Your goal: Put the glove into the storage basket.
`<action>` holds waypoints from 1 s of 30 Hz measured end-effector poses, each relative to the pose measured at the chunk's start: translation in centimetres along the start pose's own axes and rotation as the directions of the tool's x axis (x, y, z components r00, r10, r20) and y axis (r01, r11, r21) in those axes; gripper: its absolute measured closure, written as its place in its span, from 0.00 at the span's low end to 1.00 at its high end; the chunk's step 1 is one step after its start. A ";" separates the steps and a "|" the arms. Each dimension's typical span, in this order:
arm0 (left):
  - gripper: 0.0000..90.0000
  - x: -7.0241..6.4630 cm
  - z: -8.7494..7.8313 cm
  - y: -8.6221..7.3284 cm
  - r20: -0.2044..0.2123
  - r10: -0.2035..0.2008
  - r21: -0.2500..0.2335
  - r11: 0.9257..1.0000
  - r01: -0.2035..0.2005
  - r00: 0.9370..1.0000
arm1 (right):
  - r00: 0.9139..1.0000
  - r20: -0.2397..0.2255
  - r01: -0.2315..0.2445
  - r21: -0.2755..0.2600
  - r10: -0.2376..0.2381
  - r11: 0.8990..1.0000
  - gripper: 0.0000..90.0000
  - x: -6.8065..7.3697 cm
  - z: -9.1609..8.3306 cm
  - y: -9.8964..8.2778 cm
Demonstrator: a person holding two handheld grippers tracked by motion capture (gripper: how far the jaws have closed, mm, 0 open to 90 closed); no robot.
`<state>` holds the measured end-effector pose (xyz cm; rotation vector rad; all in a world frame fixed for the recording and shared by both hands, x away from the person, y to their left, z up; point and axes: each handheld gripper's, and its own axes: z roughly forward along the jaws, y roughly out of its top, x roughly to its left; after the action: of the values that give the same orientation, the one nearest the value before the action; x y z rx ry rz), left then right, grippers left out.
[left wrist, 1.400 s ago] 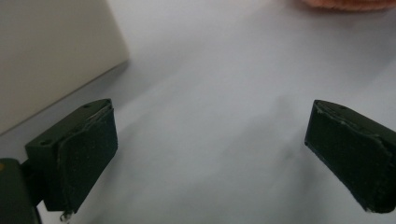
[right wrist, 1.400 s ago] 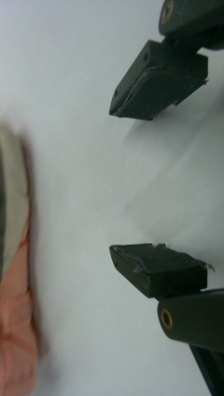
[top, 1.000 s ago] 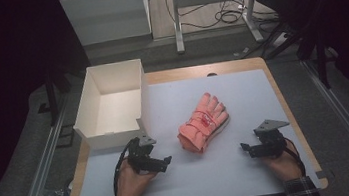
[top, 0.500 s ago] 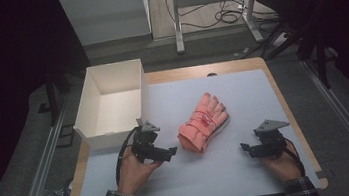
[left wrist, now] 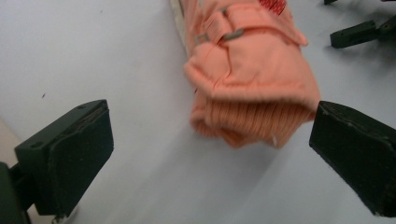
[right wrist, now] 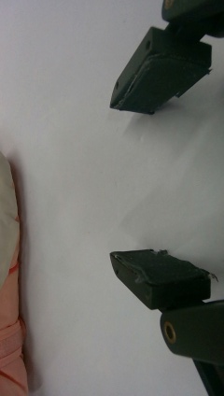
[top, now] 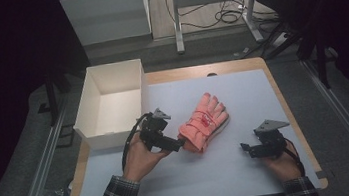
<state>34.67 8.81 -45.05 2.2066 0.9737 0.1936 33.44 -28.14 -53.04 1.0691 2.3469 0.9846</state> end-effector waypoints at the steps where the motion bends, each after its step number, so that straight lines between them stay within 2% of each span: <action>1: 0.00 -0.1 0.2 0.3 0.003 0.004 0.003 1.000 -0.004 1.000 | 1.000 -0.001 -0.003 0.002 0.003 1.000 0.25 0.0 0.0 0.0; 6: 0.00 -0.6 1.2 1.9 0.009 0.030 0.018 0.999 -0.030 1.000 | 1.000 0.000 -0.001 0.003 0.001 1.000 0.25 0.0 0.0 0.0; 18: 0.00 -1.5 4.2 4.9 0.005 0.063 0.053 0.997 -0.063 0.998 | 1.000 -0.001 -0.002 0.000 0.002 1.000 0.25 0.0 0.0 0.0; 23: 0.00 -2.0 5.7 5.7 0.006 0.074 0.073 0.995 -0.074 0.997 | 1.000 -0.001 -0.003 0.000 0.003 1.000 0.25 0.0 0.0 0.0; 30: 0.00 -2.2 7.7 6.2 0.026 0.061 0.099 0.993 -0.063 0.998 | 1.000 -0.001 -0.003 0.000 0.003 1.000 0.25 0.0 0.0 0.0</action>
<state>39.80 0.18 -46.37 2.3275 0.9207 0.1503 33.43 -28.15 -53.05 1.0725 2.3466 0.9858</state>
